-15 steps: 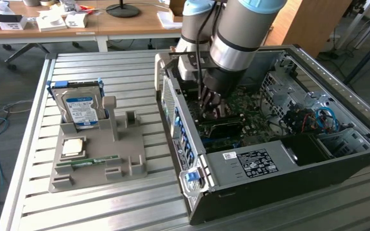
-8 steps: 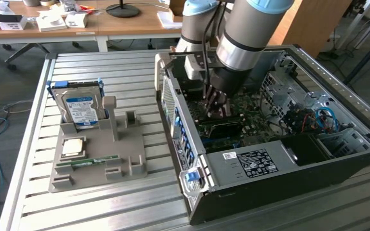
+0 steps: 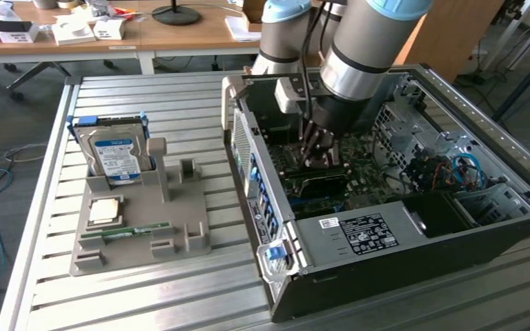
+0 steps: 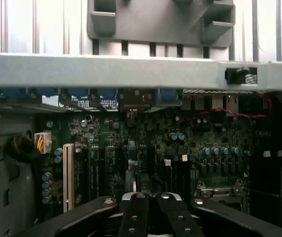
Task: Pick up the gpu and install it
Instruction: 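Press down on the gpu until it lock into place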
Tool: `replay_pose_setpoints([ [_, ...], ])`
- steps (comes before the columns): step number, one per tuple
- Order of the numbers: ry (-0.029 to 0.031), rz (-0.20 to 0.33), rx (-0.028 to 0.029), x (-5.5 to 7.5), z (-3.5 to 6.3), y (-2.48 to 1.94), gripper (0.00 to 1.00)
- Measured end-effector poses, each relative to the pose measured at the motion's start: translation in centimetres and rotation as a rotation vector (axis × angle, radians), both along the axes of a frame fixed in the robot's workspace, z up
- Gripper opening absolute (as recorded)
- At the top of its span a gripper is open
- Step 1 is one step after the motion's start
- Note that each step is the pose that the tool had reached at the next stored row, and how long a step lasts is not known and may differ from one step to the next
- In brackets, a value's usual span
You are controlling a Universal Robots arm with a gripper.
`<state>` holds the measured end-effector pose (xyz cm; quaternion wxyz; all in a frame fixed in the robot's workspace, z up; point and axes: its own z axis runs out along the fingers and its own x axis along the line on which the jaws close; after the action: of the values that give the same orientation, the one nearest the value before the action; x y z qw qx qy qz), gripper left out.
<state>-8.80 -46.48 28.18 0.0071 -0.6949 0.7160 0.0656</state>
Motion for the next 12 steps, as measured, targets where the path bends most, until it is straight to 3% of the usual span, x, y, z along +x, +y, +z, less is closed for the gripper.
replay_pose_setpoints([
  [12,0.0000,0.000,0.0004,0.99,0.00,0.00,0.11],
])
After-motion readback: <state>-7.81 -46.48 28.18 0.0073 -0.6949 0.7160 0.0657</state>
